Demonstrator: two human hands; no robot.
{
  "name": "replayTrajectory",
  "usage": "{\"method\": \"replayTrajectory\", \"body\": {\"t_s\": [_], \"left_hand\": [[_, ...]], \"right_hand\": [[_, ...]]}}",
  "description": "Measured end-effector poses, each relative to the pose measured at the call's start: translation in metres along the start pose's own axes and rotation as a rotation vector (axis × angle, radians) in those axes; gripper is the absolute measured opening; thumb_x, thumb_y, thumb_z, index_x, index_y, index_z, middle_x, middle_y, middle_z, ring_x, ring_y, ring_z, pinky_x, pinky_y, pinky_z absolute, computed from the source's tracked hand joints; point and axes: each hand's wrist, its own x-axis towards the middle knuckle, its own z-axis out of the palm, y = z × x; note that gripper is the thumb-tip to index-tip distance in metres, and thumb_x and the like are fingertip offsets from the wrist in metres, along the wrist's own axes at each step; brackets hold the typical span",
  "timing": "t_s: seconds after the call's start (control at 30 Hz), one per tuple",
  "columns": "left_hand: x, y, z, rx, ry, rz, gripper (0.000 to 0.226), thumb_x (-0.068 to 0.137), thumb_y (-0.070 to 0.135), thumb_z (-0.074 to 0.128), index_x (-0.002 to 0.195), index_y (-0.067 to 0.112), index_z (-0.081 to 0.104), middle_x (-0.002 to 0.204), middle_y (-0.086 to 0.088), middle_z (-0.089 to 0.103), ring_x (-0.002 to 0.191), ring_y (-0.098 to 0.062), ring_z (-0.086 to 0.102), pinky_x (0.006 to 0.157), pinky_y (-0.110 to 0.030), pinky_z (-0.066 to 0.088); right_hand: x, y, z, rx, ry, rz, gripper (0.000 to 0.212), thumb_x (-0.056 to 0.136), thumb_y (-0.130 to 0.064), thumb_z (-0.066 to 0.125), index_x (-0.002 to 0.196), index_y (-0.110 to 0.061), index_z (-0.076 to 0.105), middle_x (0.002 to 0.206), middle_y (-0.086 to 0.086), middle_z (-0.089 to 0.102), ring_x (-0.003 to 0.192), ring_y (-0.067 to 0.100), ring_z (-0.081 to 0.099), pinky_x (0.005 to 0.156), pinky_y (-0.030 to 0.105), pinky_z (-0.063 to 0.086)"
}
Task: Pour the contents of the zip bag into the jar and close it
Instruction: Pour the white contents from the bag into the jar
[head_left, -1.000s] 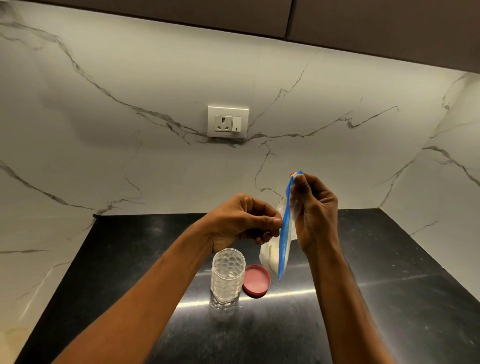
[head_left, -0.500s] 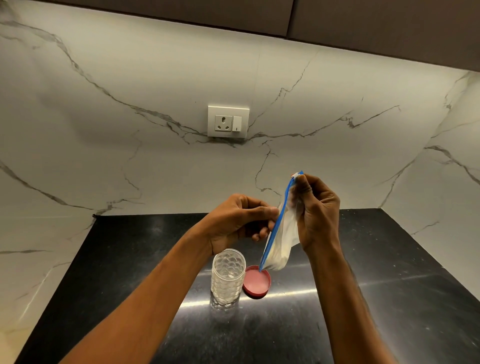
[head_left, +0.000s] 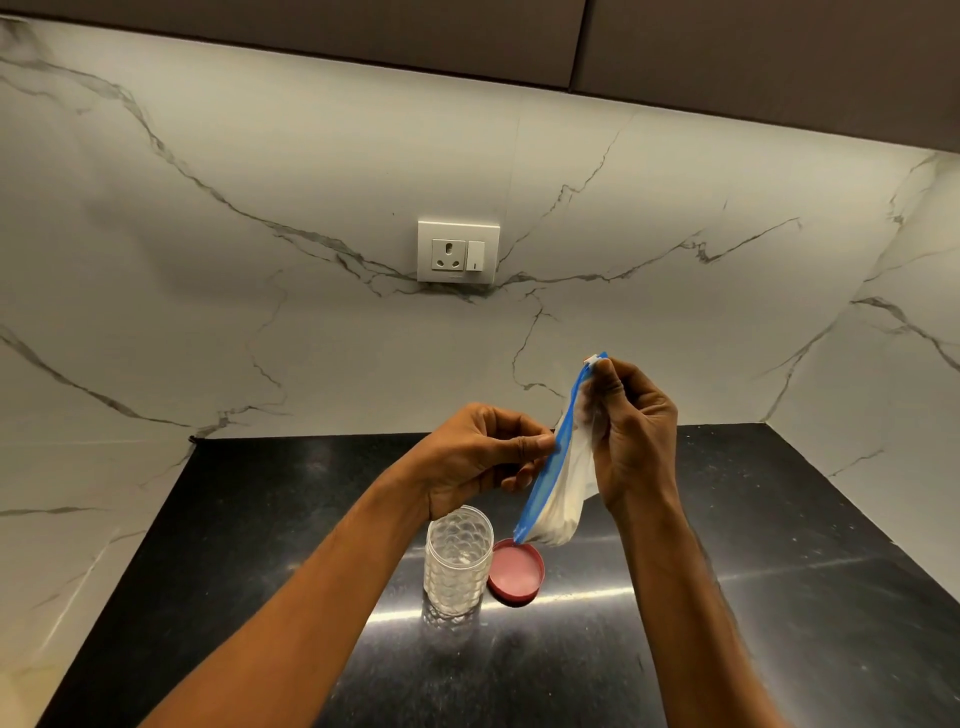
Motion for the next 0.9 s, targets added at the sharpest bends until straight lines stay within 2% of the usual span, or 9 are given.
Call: {"method": "replayTrajectory", "body": {"t_s": [0.13, 0.23, 0.33, 0.43, 0.57, 0.7, 0.8, 0.87, 0.9], "left_hand": [[0.002, 0.000, 0.008, 0.249, 0.093, 0.069, 0.007, 0.093, 0.010, 0.066, 0.092, 0.004, 0.070, 0.073, -0.005, 0.067, 0.054, -0.008, 0.059, 0.053, -0.017, 0.051], [0.005, 0.002, 0.013, 0.597, 0.235, 0.267, 0.005, 0.085, 0.011, 0.071, 0.083, 0.008, 0.067, 0.074, -0.007, 0.067, 0.059, -0.007, 0.060, 0.057, -0.019, 0.050], [0.006, 0.007, 0.007, 0.767, 0.354, 0.434, 0.008, 0.084, 0.005, 0.071, 0.085, 0.009, 0.065, 0.067, -0.001, 0.066, 0.053, 0.000, 0.056, 0.055, -0.014, 0.046], [0.009, 0.014, -0.001, 0.843, 0.323, 0.541, 0.010, 0.091, 0.004, 0.067, 0.093, 0.013, 0.065, 0.069, -0.001, 0.067, 0.055, -0.004, 0.058, 0.058, -0.018, 0.052], [0.017, 0.016, -0.009, 1.037, 0.256, 0.527, 0.018, 0.095, 0.003, 0.060, 0.095, 0.012, 0.075, 0.093, -0.003, 0.068, 0.072, -0.011, 0.062, 0.072, -0.018, 0.056], [0.021, 0.017, -0.013, 0.981, 0.233, 0.432, 0.024, 0.094, 0.000, 0.058, 0.096, 0.015, 0.076, 0.098, 0.006, 0.063, 0.077, -0.006, 0.059, 0.071, -0.012, 0.052], [0.025, 0.027, -0.013, 0.804, 0.194, 0.436, 0.018, 0.091, 0.009, 0.062, 0.090, 0.024, 0.071, 0.100, 0.003, 0.069, 0.085, -0.013, 0.066, 0.072, -0.023, 0.059], [0.030, 0.034, -0.010, 0.798, 0.161, 0.471, 0.008, 0.089, 0.020, 0.068, 0.096, 0.024, 0.067, 0.098, 0.005, 0.069, 0.088, -0.017, 0.069, 0.076, -0.031, 0.062], [0.033, 0.037, -0.007, 0.827, 0.152, 0.480, 0.013, 0.088, 0.022, 0.072, 0.100, 0.021, 0.065, 0.097, 0.007, 0.068, 0.087, -0.015, 0.070, 0.077, -0.031, 0.062]], "right_hand": [[-0.002, 0.003, 0.000, -0.092, 0.042, -0.038, 0.010, 0.085, -0.024, 0.064, 0.085, -0.018, 0.071, 0.066, -0.008, 0.067, 0.061, 0.006, 0.061, 0.060, 0.019, 0.054], [-0.003, 0.002, -0.003, -0.143, 0.097, -0.064, 0.011, 0.084, -0.026, 0.066, 0.085, -0.016, 0.070, 0.065, -0.007, 0.066, 0.060, 0.006, 0.060, 0.059, 0.021, 0.053], [-0.001, -0.005, -0.011, -0.145, 0.115, -0.090, 0.012, 0.083, -0.026, 0.067, 0.087, -0.015, 0.071, 0.063, -0.008, 0.065, 0.058, 0.006, 0.058, 0.057, 0.020, 0.052], [-0.002, -0.010, -0.018, -0.147, 0.067, -0.112, 0.013, 0.084, -0.025, 0.066, 0.089, -0.014, 0.071, 0.065, -0.008, 0.066, 0.062, 0.007, 0.059, 0.060, 0.019, 0.053], [-0.005, -0.011, -0.021, -0.171, 0.024, -0.099, 0.016, 0.083, -0.026, 0.064, 0.090, -0.013, 0.070, 0.067, -0.006, 0.066, 0.063, 0.010, 0.059, 0.062, 0.023, 0.055], [-0.007, -0.008, -0.019, -0.201, 0.034, -0.119, 0.013, 0.085, -0.023, 0.064, 0.090, -0.012, 0.070, 0.065, -0.004, 0.066, 0.061, 0.011, 0.059, 0.060, 0.023, 0.056], [-0.005, -0.006, -0.018, -0.289, 0.015, -0.153, 0.007, 0.090, -0.018, 0.063, 0.091, -0.014, 0.070, 0.069, -0.001, 0.068, 0.065, 0.015, 0.064, 0.064, 0.028, 0.059], [-0.004, -0.005, -0.018, -0.362, -0.016, -0.174, 0.010, 0.091, -0.018, 0.064, 0.092, -0.011, 0.070, 0.074, 0.004, 0.070, 0.070, 0.024, 0.068, 0.067, 0.036, 0.061], [-0.005, -0.005, -0.018, -0.386, -0.030, -0.180, 0.012, 0.091, -0.018, 0.064, 0.093, -0.009, 0.070, 0.077, 0.006, 0.071, 0.073, 0.027, 0.070, 0.068, 0.039, 0.061]]}}
